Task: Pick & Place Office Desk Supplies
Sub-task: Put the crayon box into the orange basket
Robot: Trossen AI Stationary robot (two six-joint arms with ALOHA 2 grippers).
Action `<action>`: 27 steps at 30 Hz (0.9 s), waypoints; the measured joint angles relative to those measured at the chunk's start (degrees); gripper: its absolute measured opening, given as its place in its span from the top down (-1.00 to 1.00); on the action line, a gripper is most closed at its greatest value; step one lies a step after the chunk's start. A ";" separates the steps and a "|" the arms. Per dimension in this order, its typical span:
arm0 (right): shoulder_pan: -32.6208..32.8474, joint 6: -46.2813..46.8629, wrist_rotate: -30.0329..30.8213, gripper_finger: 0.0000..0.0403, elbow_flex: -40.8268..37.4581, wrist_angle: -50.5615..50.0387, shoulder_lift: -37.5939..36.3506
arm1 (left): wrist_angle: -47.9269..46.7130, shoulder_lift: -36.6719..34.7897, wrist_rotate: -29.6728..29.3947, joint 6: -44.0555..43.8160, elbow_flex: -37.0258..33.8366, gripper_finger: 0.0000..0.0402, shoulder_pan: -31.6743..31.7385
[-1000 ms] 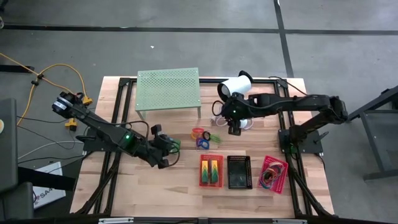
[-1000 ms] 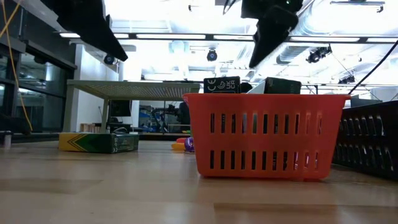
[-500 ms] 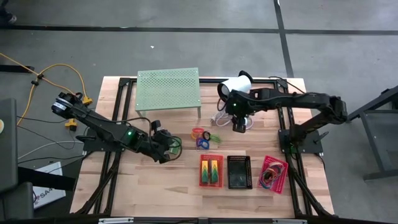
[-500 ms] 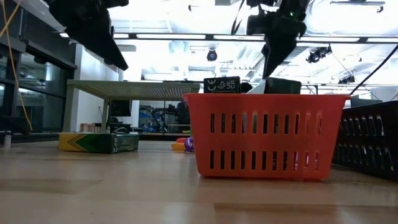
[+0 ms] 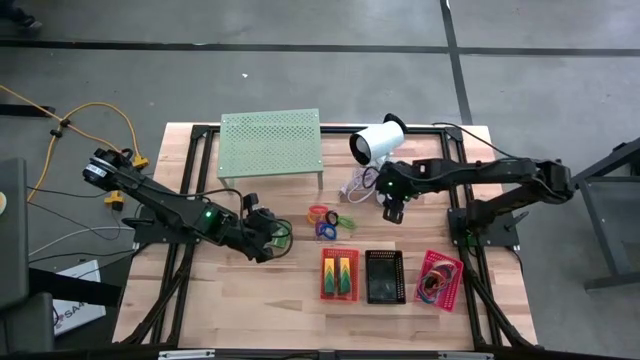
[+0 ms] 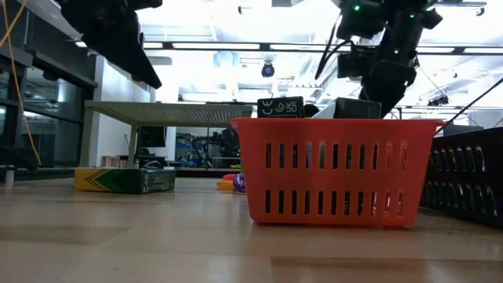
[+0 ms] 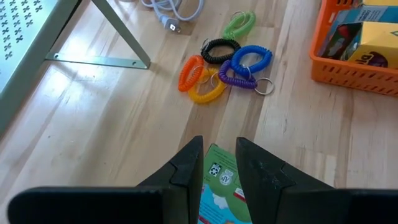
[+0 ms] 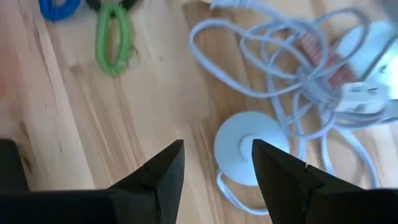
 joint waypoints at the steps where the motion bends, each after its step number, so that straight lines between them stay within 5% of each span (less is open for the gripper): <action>1: -0.01 0.14 0.51 0.13 -0.44 0.75 -0.69 | 0.02 0.00 0.02 0.00 0.00 0.56 0.00; 27: 0.04 -0.27 0.57 0.13 -0.94 9.35 -2.03 | -2.05 0.00 0.17 -2.98 0.00 0.56 0.00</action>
